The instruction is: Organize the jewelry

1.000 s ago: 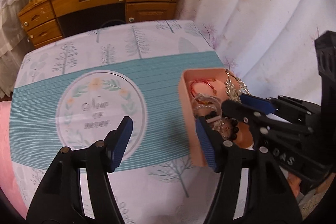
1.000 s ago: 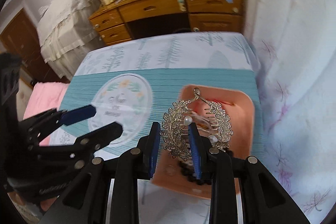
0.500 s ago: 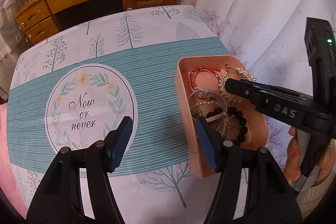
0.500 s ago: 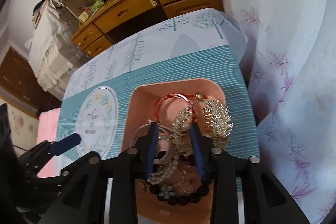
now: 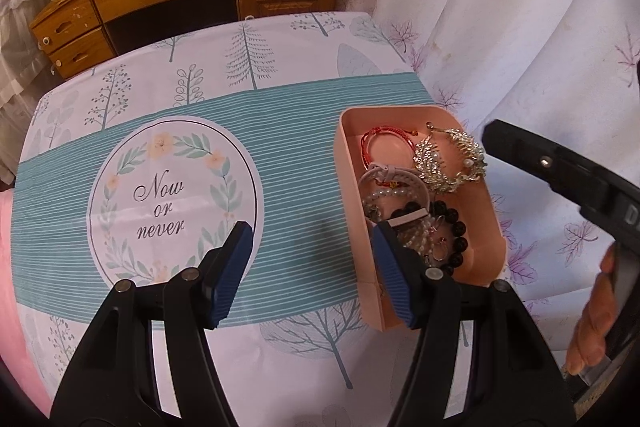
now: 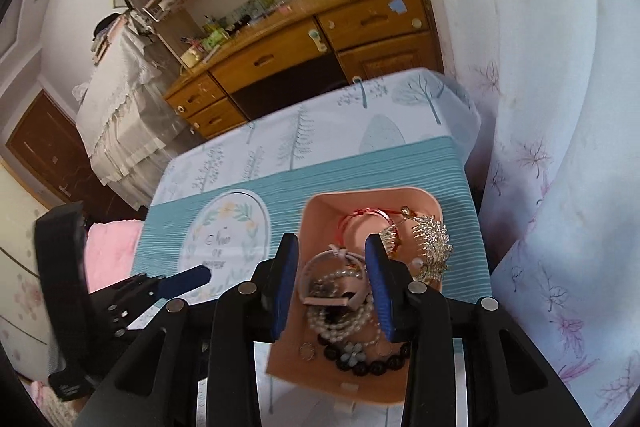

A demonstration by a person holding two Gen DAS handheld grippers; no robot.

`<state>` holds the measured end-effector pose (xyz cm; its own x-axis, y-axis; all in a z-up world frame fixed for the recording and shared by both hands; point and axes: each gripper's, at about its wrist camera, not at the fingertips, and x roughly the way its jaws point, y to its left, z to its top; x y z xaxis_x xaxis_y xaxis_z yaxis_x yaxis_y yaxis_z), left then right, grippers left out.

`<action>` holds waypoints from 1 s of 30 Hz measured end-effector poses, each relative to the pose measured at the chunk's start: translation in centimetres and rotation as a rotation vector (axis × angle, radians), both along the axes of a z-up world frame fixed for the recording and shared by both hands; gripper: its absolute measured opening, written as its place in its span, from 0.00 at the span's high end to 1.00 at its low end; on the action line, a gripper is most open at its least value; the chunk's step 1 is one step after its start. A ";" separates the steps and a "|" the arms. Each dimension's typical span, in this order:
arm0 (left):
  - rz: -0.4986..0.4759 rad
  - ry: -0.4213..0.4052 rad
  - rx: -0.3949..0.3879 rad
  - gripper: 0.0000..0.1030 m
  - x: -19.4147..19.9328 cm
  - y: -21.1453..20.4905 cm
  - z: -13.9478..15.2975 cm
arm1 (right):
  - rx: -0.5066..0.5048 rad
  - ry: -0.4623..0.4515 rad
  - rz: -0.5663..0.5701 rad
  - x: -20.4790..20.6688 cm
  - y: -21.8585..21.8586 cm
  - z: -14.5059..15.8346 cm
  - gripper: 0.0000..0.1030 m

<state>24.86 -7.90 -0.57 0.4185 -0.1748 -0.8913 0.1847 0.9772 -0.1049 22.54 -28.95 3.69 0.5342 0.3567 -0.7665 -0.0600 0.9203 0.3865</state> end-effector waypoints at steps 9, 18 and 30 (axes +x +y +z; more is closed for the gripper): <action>-0.003 -0.046 -0.002 0.42 -4.9 2.2 2.0 | -0.092 -0.031 0.036 -5.6 3.2 3.0 0.66; 0.071 -0.095 0.008 0.41 -12.8 5.5 1.1 | -0.147 -0.035 0.088 -13.5 8.2 0.1 0.66; 0.248 -0.202 0.014 0.33 -21.6 8.2 0.3 | -0.191 -0.040 0.113 -21.9 13.1 -3.0 0.64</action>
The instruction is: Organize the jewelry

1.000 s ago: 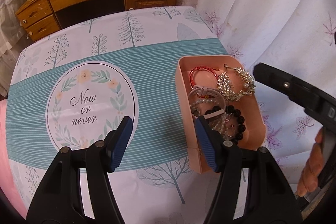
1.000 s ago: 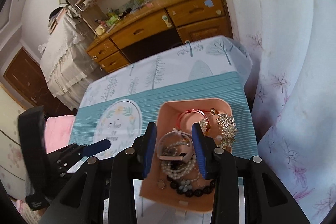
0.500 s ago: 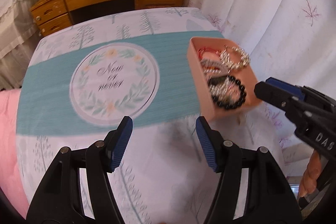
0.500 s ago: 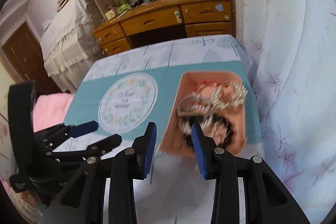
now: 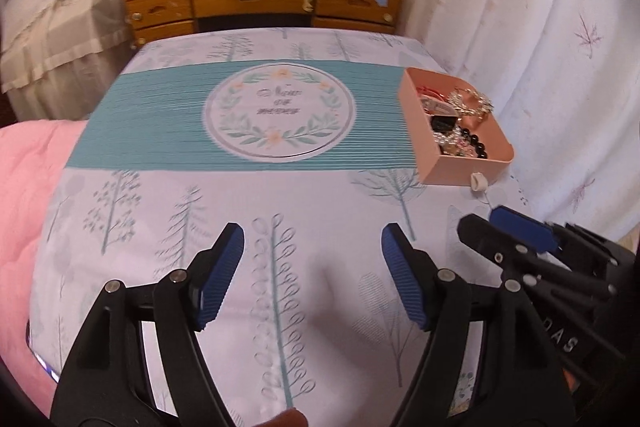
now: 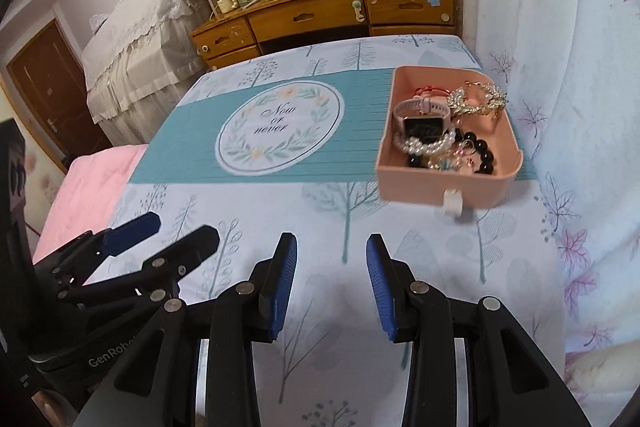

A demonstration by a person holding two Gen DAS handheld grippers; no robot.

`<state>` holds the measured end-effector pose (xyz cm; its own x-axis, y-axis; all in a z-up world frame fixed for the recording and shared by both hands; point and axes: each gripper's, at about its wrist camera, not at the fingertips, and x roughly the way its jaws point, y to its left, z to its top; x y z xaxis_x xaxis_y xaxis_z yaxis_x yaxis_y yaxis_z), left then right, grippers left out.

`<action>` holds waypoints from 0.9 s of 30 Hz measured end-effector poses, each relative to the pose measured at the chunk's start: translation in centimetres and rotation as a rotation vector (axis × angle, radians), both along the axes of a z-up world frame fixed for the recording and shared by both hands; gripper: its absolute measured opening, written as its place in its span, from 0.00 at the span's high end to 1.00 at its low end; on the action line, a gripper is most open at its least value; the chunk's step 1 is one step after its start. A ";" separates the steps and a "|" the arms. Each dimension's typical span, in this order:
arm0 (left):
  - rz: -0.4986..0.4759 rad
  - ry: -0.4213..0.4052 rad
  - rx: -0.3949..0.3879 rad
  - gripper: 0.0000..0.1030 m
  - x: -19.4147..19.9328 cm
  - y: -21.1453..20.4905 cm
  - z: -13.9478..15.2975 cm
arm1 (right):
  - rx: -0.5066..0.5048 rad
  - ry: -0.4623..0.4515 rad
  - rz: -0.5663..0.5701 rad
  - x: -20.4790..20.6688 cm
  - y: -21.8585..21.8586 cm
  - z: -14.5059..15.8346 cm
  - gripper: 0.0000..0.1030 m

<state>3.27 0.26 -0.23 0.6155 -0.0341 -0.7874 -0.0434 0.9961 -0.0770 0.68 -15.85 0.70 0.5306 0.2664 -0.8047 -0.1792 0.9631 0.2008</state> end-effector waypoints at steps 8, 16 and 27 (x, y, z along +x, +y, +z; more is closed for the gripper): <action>0.066 -0.029 0.010 0.32 -2.5 1.0 0.0 | -0.035 -0.064 0.006 -2.9 1.4 0.1 0.64; 0.072 -0.060 0.056 0.32 -3.3 0.5 0.7 | -0.019 -0.075 -0.009 -3.6 1.0 0.6 0.64; 0.066 -0.047 0.059 0.32 -3.3 0.1 0.6 | 0.000 -0.055 -0.021 -3.4 0.0 0.2 0.64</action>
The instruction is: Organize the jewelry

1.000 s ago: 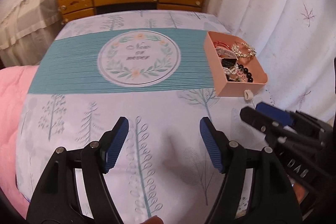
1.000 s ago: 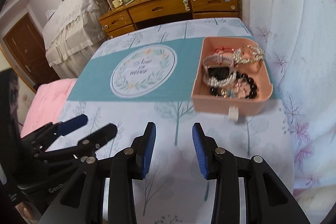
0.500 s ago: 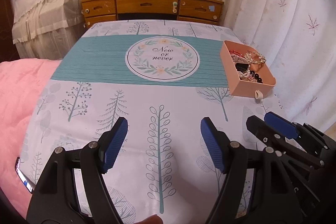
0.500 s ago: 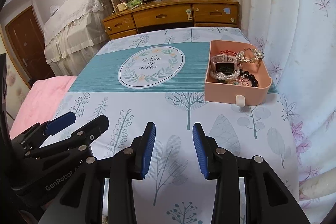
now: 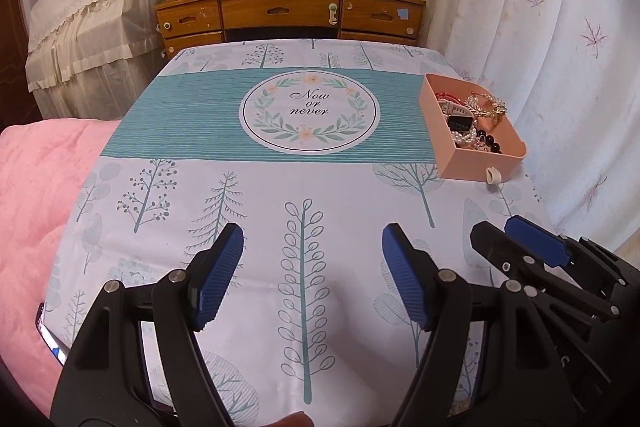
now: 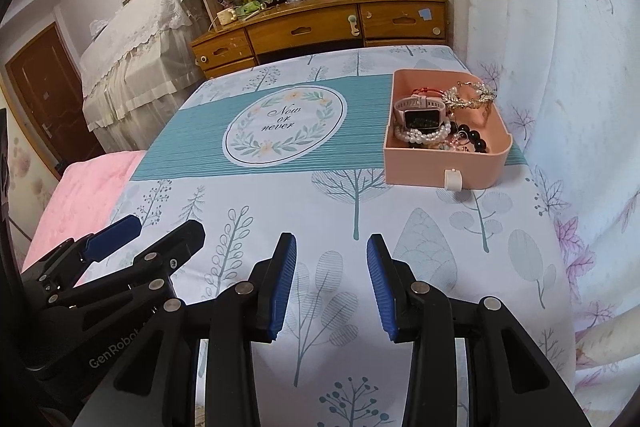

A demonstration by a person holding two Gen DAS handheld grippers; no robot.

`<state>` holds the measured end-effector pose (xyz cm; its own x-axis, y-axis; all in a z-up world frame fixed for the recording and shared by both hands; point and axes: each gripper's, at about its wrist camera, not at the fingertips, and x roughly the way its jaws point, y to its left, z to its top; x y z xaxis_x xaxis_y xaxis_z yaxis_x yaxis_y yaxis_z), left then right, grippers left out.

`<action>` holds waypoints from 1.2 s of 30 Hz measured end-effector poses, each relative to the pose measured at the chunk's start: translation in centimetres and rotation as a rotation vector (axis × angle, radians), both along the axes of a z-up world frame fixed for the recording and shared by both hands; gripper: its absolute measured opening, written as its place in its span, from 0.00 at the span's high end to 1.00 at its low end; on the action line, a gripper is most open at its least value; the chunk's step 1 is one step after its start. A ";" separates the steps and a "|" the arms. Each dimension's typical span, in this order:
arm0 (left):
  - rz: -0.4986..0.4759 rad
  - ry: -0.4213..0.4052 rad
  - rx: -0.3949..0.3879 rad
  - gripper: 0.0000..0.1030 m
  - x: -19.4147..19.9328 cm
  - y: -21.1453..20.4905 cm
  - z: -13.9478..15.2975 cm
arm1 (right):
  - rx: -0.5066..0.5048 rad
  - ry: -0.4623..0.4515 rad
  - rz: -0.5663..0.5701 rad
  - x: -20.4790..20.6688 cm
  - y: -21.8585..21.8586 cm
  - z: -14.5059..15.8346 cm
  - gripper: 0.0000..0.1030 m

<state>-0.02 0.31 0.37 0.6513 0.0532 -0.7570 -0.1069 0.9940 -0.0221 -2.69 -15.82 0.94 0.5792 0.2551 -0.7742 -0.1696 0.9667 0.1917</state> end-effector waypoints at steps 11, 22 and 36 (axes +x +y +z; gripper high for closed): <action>-0.002 -0.004 0.001 0.32 0.1 0.3 -0.2 | 0.000 -0.002 -0.001 0.1 -0.1 -0.1 0.64; -0.003 0.010 -0.004 0.32 0.1 0.9 -0.7 | -0.005 0.006 -0.004 0.3 0.2 -0.5 0.64; -0.006 0.013 0.001 0.32 0.2 1.0 -0.8 | -0.006 0.008 -0.002 0.4 0.2 -1.0 0.64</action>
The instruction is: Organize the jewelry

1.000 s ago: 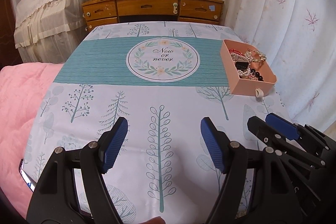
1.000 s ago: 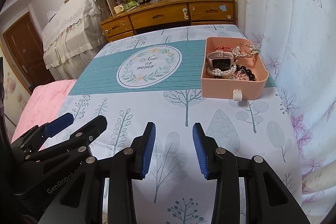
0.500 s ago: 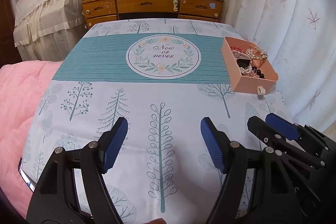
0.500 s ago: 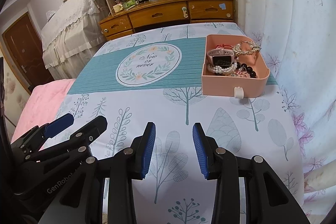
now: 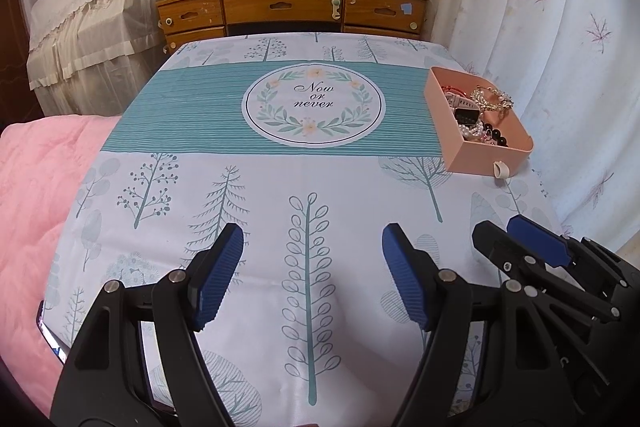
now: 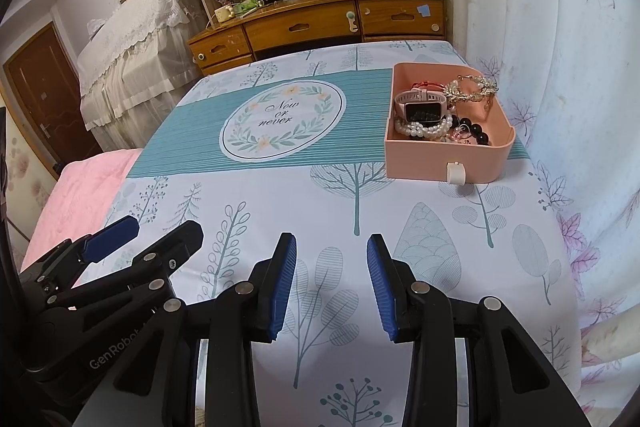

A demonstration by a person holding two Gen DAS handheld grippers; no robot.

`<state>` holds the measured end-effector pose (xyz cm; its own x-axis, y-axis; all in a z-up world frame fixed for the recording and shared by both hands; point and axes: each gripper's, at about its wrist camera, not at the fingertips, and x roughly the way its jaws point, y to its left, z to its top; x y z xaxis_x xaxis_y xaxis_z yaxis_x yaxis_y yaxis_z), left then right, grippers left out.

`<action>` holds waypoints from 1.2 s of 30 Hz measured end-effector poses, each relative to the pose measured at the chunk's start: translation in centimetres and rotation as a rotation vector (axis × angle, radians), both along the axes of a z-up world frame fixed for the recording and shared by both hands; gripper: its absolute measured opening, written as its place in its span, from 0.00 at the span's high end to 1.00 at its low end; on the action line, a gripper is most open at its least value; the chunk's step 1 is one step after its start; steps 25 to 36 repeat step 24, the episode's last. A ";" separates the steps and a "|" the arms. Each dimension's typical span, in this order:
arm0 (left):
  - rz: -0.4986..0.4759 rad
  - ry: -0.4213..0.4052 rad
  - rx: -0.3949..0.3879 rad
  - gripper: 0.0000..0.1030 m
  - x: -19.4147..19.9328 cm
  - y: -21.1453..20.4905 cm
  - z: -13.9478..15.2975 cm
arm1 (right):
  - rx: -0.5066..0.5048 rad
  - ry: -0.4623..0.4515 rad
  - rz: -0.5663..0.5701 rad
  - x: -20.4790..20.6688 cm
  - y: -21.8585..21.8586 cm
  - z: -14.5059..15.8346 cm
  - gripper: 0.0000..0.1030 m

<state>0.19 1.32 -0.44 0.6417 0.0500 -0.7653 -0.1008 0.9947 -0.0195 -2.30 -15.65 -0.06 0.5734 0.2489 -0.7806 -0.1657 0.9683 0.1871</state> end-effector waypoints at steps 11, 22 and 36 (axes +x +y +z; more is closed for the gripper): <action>0.002 0.003 0.000 0.32 -0.1 0.1 -0.2 | 0.000 0.000 0.001 0.1 0.0 -0.1 0.64; 0.005 0.013 -0.004 0.32 -0.3 0.6 -0.7 | -0.004 0.007 0.003 0.0 0.2 -0.6 0.64; 0.006 0.018 -0.007 0.32 -0.3 0.7 -0.8 | -0.005 0.011 0.004 0.1 0.2 -0.9 0.64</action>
